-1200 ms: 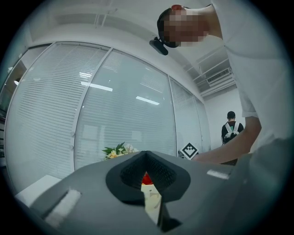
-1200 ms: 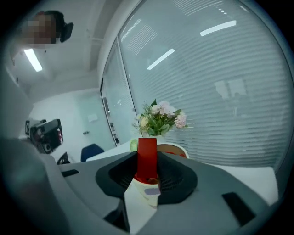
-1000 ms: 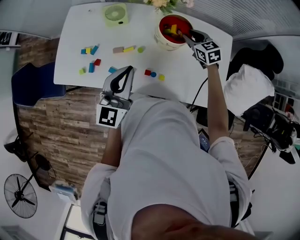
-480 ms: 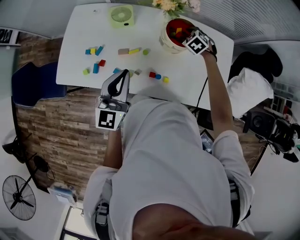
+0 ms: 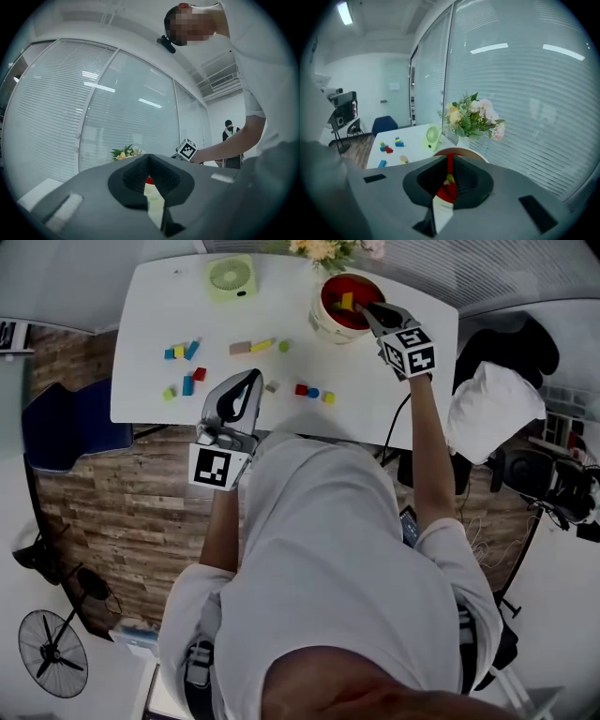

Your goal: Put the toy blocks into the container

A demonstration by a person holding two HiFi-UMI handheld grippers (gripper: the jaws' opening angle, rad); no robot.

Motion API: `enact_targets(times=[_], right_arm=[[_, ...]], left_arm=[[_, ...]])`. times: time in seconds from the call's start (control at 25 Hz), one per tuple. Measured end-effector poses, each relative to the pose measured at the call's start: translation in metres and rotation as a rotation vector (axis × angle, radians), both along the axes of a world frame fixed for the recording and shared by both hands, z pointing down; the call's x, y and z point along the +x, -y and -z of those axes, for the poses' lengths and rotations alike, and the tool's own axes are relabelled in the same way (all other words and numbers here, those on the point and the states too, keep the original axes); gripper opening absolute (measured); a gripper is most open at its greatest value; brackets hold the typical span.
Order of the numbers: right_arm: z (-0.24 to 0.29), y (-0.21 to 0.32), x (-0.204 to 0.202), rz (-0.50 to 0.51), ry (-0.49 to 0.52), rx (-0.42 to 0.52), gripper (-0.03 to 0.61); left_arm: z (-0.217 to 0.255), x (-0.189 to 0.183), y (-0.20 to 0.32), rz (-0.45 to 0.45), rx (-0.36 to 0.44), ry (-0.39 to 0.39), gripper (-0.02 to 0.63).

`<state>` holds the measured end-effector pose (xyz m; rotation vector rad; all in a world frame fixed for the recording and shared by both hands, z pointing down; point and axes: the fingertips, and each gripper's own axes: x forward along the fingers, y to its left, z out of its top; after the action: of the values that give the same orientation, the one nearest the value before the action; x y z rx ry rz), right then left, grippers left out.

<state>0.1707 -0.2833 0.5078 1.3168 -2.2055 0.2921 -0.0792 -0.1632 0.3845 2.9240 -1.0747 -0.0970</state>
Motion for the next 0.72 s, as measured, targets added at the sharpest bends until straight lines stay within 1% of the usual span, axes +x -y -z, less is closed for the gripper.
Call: enact_targets(times=[0.08,0.24,0.32,0.44,0.56,0.64,0.72], right_arm=[[0.011,-0.013,-0.002,-0.027,0.057,0.047,0.018],[0.031,-0.038,-0.007,-0.073,0.164,0.127,0.003],[0.045,-0.054,-0.01,-0.102,0.243,0.181,0.003],[0.062,-0.089,-0.017,-0.138,0.385,0.254,0.002],[0.074,-0.128,-0.023,-0.196,0.497,0.289,0.002],[0.078,-0.151,-0.03,-0.223,0.519,0.302,0.002],[0.077,-0.169,-0.039,-0.229,0.469,0.314,0.002]], left_arm=[[0.001,0.005,0.0,-0.025,0.002,0.0,-0.005],[0.001,0.012,-0.001,-0.065,-0.001,-0.001,-0.005],[0.002,0.015,0.0,-0.079,-0.002,-0.007,-0.005],[0.002,0.02,-0.002,-0.093,-0.008,-0.035,-0.005],[-0.006,0.025,-0.01,-0.108,-0.04,-0.057,-0.005],[-0.015,0.025,-0.016,-0.123,-0.063,-0.052,-0.005],[-0.025,0.023,-0.023,-0.133,-0.078,-0.035,-0.005]])
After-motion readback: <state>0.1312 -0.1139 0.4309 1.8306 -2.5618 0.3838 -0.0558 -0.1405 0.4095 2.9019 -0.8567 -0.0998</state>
